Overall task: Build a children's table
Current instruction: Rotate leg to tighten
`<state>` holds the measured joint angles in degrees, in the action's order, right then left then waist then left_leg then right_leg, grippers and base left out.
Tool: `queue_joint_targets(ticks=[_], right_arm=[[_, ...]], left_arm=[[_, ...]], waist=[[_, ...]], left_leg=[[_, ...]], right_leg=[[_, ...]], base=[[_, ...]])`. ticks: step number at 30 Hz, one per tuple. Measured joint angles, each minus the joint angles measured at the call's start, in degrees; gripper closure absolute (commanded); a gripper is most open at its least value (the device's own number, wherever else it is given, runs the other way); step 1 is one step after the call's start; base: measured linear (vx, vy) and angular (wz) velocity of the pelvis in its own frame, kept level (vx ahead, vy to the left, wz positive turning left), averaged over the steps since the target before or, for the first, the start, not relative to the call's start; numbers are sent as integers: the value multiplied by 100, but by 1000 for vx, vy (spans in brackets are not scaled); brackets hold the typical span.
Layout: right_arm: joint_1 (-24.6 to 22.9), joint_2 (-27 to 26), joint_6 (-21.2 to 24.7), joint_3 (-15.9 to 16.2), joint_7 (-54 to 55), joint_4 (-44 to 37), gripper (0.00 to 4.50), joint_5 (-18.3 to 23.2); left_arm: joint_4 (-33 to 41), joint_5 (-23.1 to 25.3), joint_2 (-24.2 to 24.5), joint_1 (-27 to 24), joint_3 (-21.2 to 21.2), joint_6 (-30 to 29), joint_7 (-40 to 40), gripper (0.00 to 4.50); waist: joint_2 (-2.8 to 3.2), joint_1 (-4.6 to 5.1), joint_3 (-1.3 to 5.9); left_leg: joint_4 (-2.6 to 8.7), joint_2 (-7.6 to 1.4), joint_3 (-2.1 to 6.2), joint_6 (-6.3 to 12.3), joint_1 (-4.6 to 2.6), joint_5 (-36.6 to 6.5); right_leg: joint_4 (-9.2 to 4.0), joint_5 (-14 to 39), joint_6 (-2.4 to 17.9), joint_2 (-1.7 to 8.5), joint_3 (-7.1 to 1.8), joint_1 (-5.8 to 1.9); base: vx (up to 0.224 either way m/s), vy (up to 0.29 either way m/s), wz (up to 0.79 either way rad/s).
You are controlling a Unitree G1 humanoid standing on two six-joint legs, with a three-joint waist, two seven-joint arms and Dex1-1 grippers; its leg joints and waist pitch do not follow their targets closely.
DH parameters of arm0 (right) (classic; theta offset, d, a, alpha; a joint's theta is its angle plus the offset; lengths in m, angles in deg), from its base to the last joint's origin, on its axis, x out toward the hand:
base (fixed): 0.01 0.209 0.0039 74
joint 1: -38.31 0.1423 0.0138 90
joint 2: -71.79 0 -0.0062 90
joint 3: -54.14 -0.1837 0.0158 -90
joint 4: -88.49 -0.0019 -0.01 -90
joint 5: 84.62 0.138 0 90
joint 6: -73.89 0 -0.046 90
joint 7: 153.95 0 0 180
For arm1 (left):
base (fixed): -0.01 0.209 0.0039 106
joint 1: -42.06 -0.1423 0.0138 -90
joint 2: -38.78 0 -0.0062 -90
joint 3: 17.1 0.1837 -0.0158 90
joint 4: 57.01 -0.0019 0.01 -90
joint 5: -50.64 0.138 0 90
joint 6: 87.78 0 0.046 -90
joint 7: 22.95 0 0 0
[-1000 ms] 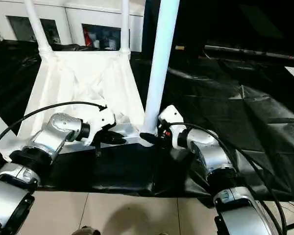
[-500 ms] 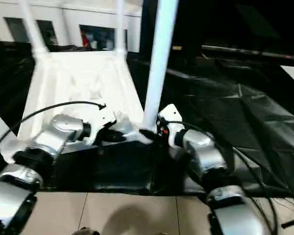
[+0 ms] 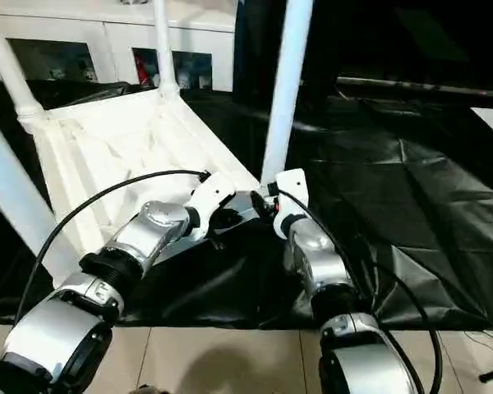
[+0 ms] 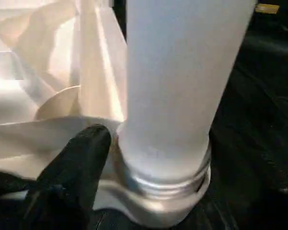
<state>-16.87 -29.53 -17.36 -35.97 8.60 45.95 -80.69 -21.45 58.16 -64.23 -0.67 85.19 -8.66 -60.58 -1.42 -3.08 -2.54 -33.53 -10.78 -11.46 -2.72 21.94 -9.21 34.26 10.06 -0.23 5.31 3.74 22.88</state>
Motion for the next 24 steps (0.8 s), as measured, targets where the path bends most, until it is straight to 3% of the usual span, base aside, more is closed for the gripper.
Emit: queue_joint_targets(ticks=[5, 8, 12, 16, 21, 24], right_arm=[[1, 493, 152, 192, -974, -144, 66, 28], [-139, 1119, 264, 488, -2142, -591, 66, 53], [-296, 1703, 314, 636, -3371, -974, 66, 121], [-346, 1865, 361, 814, -4061, -1100, 66, 216], [-346, 1860, 402, 995, -4308, -1143, 66, 208], [-339, 1755, 416, 999, -4308, -1121, 66, 204]], left_arm=[[-24, 4, 308, -29, 39, 314, -476, 450], [95, -38, 668, -143, 115, 638, -1237, 450], [286, -172, 1132, -318, 156, 984, -2402, 450], [517, -301, 1321, -429, 182, 947, -3046, 450], [600, -339, 1354, -446, 223, 951, -3346, 450], [600, -338, 1355, -447, 222, 962, -3407, 450]], waist=[[-5, 13, -6], [-4, -35, -7], [-8, -49, -8], [-8, -105, -9], [-9, -226, -9], [-9, -245, -10]], left_leg=[[22, -5, 1, 0, 6, 0], [39, -6, 1, 1, 9, 1], [40, -13, 0, 0, 11, 1], [34, -14, -10, 2, 19, 2], [32, -16, -20, 8, 25, 0], [32, -16, -21, 8, 25, 0]], right_leg=[[-9, -1, 0, -2, 11, 14], [-7, -2, 1, -3, 14, 19], [-2, -12, 18, -5, 20, 19], [-8, -23, 37, -4, 15, 20], [-12, -12, 34, -3, 11, 26], [-12, -10, 33, -3, 11, 26]], base=[[0, 0, 0], [0, 0, 0], [0, 0, 0], [0, 0, 0], [0, 0, 0], [0, 0, 0]])
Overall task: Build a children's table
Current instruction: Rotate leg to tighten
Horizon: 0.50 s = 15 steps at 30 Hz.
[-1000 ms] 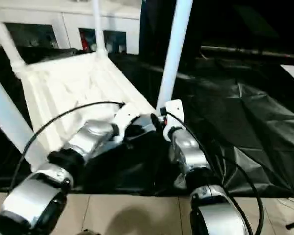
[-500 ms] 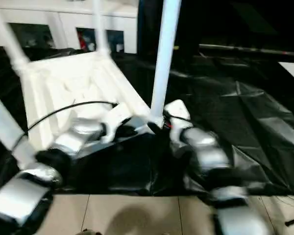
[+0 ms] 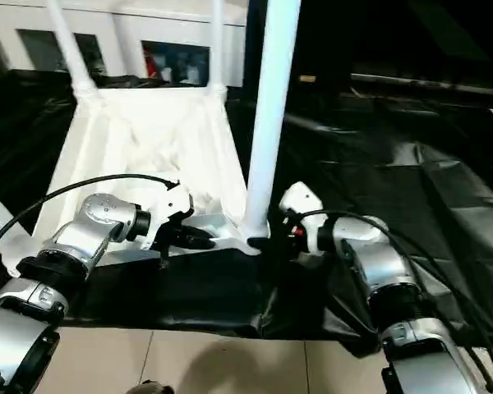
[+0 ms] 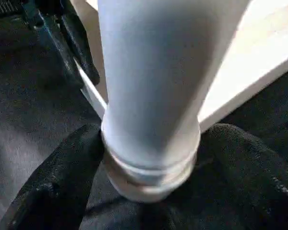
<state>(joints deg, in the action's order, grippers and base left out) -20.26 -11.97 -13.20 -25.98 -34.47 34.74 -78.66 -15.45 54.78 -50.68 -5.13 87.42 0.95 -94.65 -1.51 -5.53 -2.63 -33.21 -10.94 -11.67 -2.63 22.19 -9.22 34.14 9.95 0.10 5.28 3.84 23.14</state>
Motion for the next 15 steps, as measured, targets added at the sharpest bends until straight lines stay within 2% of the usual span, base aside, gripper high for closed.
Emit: queue_joint_targets(ticks=[1, 2, 5, 8, 10, 12, 15], right_arm=[[16, -49, 0, -7, 0, 44, 66, 2], [19, -95, 0, -10, -1, 69, 93, 4], [47, -201, 0, -19, 11, 179, 106, 46], [117, -219, 0, -24, 1, 230, 144, 69], [145, -232, -5, -24, -5, 249, 148, 68], [145, -238, -40, -31, -18, 279, 172, 69], [146, -247, -68, -49, -40, 307, 175, 69]], left_arm=[[0, 0, -1, -1, 0, 0, -4, 450], [0, 0, -4, -1, 0, 0, -5, 450], [0, 1, -8, -1, 2, 0, -11, 450], [0, 1, -10, -1, 1, 0, -21, 450], [0, 1, -12, -1, 1, 0, -25, 450], [0, 4, -12, -1, 1, 0, -28, 450], [0, 4, -12, -1, 2, 0, -29, 450]], waist=[[0, 0, 0], [0, 0, 0], [1, -8, 0], [0, -10, 0], [0, -15, 0], [0, -17, 0], [0, -16, 0]], left_leg=[[0, 0, 0, 0, 0, 0], [0, -1, 0, 0, 0, 0], [0, 0, 0, 0, 0, 0], [0, 0, -1, 0, 0, 0], [0, -1, -1, -1, -1, 0], [0, -1, -1, 0, -1, 0], [0, -1, -1, 0, -1, 0]], right_leg=[[0, 0, 0, 0, 0, 0], [1, 0, 0, 0, 0, 0], [1, 0, 0, 1, 0, 0], [1, 0, 0, 1, 0, 0], [2, 1, -1, 1, 0, 0], [2, 1, -2, 1, 0, 0], [3, 1, -2, 1, 0, 0]], base=[[0, 0, 0], [0, 0, 0], [0, 0, 0], [0, 0, 0], [0, 0, 0], [0, 0, 0], [0, 0, 0]])
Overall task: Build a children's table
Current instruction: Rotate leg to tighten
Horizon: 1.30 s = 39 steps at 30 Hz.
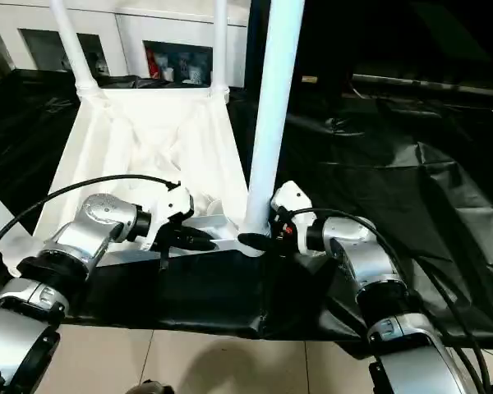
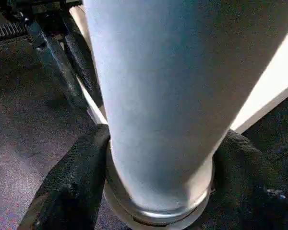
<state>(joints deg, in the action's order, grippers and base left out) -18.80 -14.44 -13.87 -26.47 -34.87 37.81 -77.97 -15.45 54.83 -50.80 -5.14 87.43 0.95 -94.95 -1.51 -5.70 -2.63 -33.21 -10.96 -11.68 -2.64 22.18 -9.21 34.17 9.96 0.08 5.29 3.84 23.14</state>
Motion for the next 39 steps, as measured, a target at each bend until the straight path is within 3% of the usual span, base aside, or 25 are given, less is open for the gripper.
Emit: queue_joint_targets(ticks=[8, 12, 16, 19, 20, 23, 26, 31, 34, 39], right_arm=[[-55, -157, -8, -127, 498, 97, 178, -16], [-50, -723, -131, -589, 2211, 473, 178, -64], [122, -1430, 108, -1022, 4259, 653, 178, -136], [167, -1536, 95, -1104, 4666, 699, 178, -200], [167, -1542, 66, -1116, 4676, 711, 122, -209], [166, -1569, -61, -1128, 4609, 759, 106, -202], [165, -1561, -93, -1128, 4391, 759, 60, -178], [164, -1229, 15, -1037, 3499, 684, 48, -94], [135, -497, 190, -699, 2010, 298, 48, 18], [124, -212, 232, -476, 1125, 59, 48, 45]], left_arm=[[-40, 97, -108, 2, -3, -1, 395, 450], [-406, 239, -542, 222, -76, -192, 1566, 450], [-690, 334, -1178, 419, -194, -573, 2867, 450], [-719, 355, -1417, 447, -199, -694, 3215, 450], [-749, 355, -1426, 465, -200, -689, 3220, 450], [-827, 358, -1413, 505, -201, -617, 3247, 450], [-843, 357, -1338, 507, -228, -566, 3276, 450], [-849, 352, -1094, 494, -223, -390, 2971, 450], [-828, 328, -726, 417, -211, -9, 2296, 450], [-691, 276, -512, 328, -133, 223, 1566, 450]], waist=[[0, 26, 1], [-2, 84, 4], [3, 115, 6], [17, 112, 15], [19, 108, 16], [20, 103, 17], [20, 154, 16], [18, 214, 13], [20, 220, 7], [19, 176, 8]], left_leg=[[-3, 0, 0, -1, -16, 0], [-2, 3, 0, -4, -30, 0], [-3, 8, 1, -4, -34, 0], [-3, 18, 1, -4, -35, 0], [-2, 18, 1, -3, -34, 0], [5, 16, 1, -3, -33, 0], [8, 13, 3, -3, -30, 0], [14, 10, 9, -3, -20, 1], [19, 6, 10, -3, -13, 1], [17, 1, 9, -3, -8, 1]], right_leg=[[5, -2, 2, 0, -2, -10], [5, 11, -19, 0, -7, -17], [-5, 13, -23, 1, -12, -21], [-13, 14, -25, 5, -18, -34], [-13, 15, -26, 5, -18, -33], [-9, 14, -27, 4, -16, -29], [-8, 12, -27, 3, -11, -23], [-5, 11, -25, 1, -1, -15], [-2, 8, -24, -1, 2, -6], [4, -11, 6, -2, 7, -7]], base=[[0, 0, 0], [0, 0, 0], [0, 0, 0], [0, 0, 0], [0, 0, 0], [0, 0, 0], [0, 0, 0], [0, 0, 0], [0, 0, 0], [0, 0, 0]])
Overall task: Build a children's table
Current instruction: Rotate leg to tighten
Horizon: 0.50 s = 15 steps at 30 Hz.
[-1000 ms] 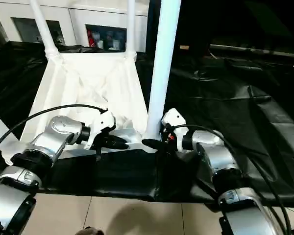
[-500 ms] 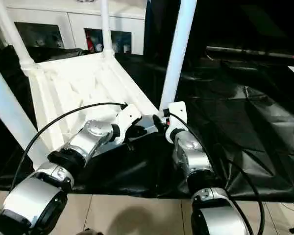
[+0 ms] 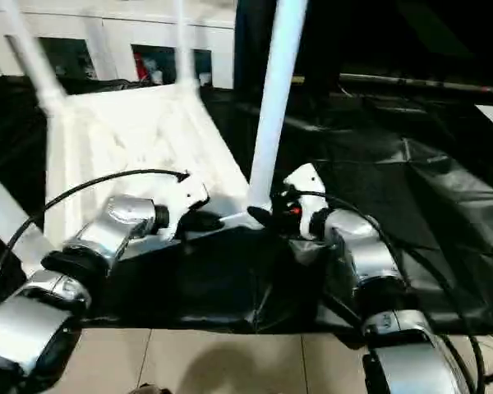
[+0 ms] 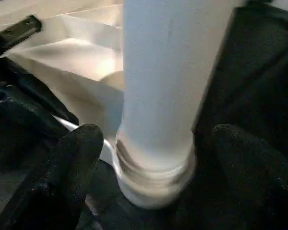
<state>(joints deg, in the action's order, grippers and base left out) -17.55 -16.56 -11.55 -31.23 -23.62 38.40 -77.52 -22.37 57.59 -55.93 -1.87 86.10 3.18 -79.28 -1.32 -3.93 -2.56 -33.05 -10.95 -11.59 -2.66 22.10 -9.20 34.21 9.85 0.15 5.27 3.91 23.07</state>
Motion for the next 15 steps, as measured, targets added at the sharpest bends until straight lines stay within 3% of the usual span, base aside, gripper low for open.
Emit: queue_joint_targets(ticks=[3, 6, 12, 15], right_arm=[[-11, 366, -5, 251, -689, -52, 48, -68], [-11, 468, -5, 443, -1110, -80, 48, -137], [-25, 426, -24, 579, -1215, -64, 48, -247], [-25, 397, -23, 560, -1209, -45, 88, -244]], left_arm=[[289, -122, 231, -144, 51, 1, -844, 450], [324, -168, 297, -160, 70, 9, -1199, 450], [319, -167, 303, -163, 80, 52, -1259, 450], [321, -167, 313, -170, 80, 52, -1304, 450]], waist=[[1, -133, -1], [1, -188, -1], [-5, -211, -5], [-5, -215, -4]], left_leg=[[-9, -1, -6, 2, 9, 1], [-15, -2, -20, 11, 11, 0], [-16, -3, -24, 11, 9, 0], [-16, -4, -24, 11, 8, 0]], right_leg=[[-7, 10, -6, 1, -4, 1], [-7, 17, -5, 5, -10, 0], [-3, 17, -5, 7, -11, 2], [-2, 18, -7, 7, -11, 2]], base=[[0, 0, 0], [0, 0, 0], [0, 0, 0], [0, 0, 0]])
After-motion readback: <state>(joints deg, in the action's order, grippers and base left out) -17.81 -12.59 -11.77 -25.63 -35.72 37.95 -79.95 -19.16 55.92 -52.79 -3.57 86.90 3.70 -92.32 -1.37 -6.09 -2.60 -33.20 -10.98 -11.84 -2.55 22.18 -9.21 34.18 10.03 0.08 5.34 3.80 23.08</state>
